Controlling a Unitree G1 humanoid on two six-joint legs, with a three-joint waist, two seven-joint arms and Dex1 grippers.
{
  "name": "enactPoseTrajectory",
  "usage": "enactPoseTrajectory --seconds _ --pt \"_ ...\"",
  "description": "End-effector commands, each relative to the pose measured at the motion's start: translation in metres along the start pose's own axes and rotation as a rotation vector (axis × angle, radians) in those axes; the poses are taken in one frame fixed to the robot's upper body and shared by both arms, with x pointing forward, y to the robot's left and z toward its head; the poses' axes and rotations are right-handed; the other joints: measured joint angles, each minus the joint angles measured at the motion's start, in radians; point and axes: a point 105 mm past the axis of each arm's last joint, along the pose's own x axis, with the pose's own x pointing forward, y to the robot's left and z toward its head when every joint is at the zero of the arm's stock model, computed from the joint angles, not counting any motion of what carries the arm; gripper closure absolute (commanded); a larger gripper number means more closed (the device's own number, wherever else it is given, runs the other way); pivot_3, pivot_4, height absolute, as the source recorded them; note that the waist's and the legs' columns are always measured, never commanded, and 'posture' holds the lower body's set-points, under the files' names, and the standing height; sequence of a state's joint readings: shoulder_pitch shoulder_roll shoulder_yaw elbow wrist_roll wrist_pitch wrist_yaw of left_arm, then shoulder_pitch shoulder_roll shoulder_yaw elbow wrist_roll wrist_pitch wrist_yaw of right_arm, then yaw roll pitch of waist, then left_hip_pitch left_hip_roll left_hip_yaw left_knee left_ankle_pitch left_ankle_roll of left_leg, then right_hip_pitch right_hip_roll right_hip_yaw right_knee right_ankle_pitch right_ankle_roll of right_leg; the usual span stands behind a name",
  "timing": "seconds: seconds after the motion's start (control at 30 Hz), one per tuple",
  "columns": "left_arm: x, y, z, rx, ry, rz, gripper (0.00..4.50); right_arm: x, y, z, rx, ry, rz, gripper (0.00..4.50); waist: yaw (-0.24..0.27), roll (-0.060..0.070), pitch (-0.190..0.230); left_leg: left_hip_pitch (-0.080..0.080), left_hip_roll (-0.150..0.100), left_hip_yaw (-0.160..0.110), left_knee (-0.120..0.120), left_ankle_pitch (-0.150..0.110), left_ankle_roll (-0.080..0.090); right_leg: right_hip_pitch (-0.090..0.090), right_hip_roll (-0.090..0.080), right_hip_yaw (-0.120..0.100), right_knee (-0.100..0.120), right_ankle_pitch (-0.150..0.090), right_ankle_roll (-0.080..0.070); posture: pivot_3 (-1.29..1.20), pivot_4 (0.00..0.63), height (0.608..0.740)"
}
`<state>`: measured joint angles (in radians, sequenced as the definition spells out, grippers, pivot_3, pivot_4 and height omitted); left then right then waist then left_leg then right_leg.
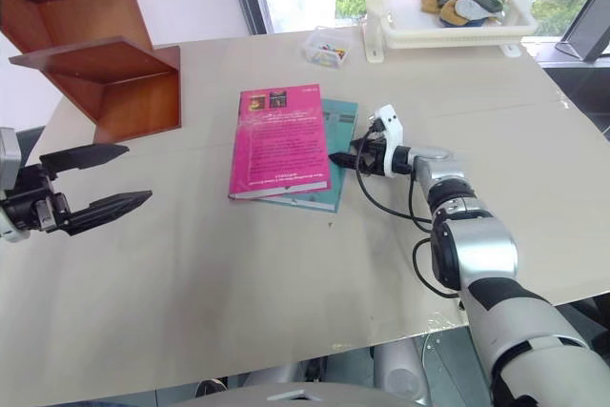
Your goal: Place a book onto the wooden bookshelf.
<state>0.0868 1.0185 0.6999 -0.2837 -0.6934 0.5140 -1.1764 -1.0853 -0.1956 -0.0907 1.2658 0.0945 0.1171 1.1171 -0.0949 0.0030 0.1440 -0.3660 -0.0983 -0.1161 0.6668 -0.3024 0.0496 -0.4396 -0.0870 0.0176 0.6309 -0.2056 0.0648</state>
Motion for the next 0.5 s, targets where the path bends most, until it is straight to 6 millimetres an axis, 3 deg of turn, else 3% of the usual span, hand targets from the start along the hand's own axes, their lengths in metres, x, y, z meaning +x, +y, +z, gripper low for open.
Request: enactPoseTrajectory --seconds 0.03,0.33,0.5 --pt "-0.008 0.004 0.011 0.058 -0.009 0.039 0.02 0.006 0.016 -0.014 -0.058 0.074 0.115 0.0 -0.003 0.0 0.0 0.001 0.0 0.0 0.0 0.0 0.0 0.0 0.0 0.0 0.0 0.0 0.0 0.0 0.15 0.74" --pt "-0.011 0.004 0.012 0.062 -0.001 0.054 0.02 0.008 0.036 -0.036 -0.213 0.22 0.287 0.0 -0.003 0.0 -0.001 0.004 0.0 0.001 0.0 0.0 -0.001 0.0 0.0 0.002 0.004 0.0 0.0 0.0 0.15 0.74" --pt "-0.011 0.003 0.012 0.062 -0.002 0.053 0.02 0.004 0.046 -0.036 -0.218 0.225 0.379 0.0 -0.003 -0.001 -0.001 0.004 0.0 0.001 0.0 0.0 -0.001 0.001 0.0 0.002 0.004 0.0 0.0 0.0 0.15 0.74"
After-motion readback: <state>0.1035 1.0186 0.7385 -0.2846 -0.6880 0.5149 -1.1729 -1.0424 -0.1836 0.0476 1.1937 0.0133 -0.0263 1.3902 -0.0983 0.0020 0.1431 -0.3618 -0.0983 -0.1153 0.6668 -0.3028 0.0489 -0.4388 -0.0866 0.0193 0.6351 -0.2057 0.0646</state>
